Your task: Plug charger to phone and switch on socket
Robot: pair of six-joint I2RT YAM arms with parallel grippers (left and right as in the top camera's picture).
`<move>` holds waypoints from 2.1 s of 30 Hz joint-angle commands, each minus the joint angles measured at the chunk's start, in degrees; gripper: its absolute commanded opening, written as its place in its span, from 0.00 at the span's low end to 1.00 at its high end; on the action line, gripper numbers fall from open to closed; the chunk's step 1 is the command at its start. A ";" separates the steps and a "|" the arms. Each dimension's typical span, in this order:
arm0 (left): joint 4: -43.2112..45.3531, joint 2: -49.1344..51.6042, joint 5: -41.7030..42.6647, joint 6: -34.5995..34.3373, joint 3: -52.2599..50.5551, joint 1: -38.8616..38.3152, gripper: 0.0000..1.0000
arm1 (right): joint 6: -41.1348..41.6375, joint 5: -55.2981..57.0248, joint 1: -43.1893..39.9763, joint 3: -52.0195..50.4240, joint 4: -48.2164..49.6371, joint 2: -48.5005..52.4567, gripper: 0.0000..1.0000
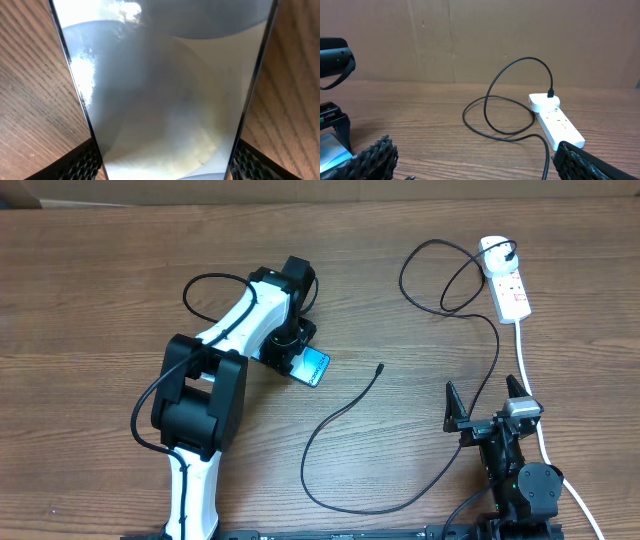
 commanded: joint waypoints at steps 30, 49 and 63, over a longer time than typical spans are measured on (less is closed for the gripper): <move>-1.64 -1.51 -9.42 6.95 -1.16 -1.18 0.86 | -0.11 0.52 0.39 -0.59 0.22 -0.46 1.00; -2.05 -14.36 -12.20 14.95 -1.01 -0.79 0.99 | -0.11 0.52 0.39 -0.59 0.22 -0.46 1.00; -13.27 -22.18 -15.34 19.34 -1.01 -1.14 1.00 | -0.11 0.52 0.39 -0.59 0.22 -0.46 1.00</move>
